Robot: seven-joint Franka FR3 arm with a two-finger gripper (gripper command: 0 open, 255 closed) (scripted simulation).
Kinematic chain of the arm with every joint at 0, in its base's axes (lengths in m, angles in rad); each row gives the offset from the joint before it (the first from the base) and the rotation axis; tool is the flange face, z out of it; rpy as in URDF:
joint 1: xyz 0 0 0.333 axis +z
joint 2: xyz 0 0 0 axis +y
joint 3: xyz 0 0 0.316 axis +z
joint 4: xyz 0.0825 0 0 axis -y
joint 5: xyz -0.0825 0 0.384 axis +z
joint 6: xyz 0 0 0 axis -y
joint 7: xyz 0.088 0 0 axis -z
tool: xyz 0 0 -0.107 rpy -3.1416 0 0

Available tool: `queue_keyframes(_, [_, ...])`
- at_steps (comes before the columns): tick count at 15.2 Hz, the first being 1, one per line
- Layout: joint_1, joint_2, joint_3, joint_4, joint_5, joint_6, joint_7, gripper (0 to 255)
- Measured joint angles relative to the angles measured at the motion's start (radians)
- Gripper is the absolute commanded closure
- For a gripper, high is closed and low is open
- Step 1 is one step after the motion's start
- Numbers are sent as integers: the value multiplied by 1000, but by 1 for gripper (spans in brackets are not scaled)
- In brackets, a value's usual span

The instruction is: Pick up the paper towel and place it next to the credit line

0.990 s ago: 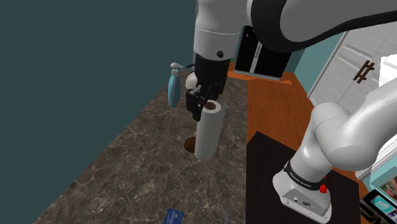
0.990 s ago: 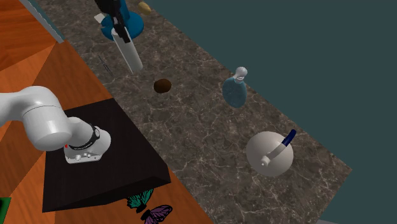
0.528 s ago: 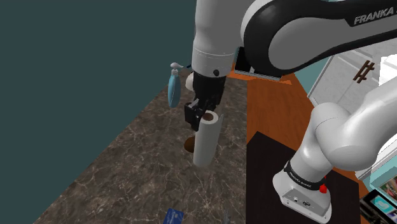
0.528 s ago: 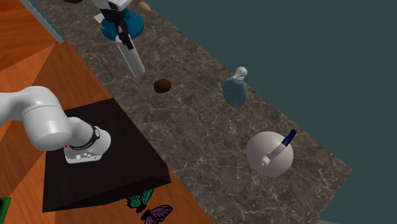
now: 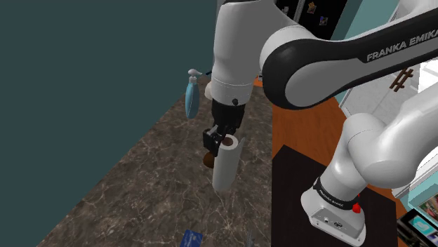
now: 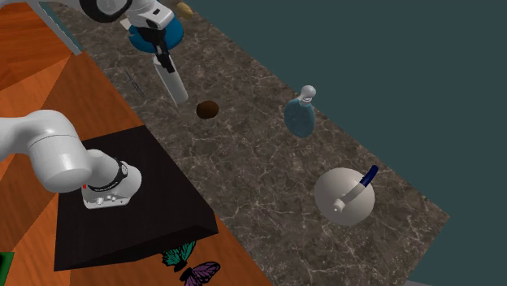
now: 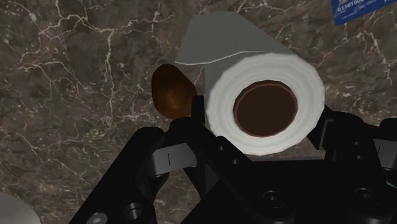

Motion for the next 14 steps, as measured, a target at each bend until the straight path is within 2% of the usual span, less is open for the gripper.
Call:
queue_keyframes(7, [-1, 28, 12, -66, -1, 93, 8, 255])
queue_keyframes(12, [-1, 34, 14, -66, -2, 100, 10, 255])
queue_keyframes(13, [-1, 34, 14, -66, -2, 100, 10, 0])
queue_keyframes(14, [-2, 34, 14, -66, -2, 100, 10, 0])
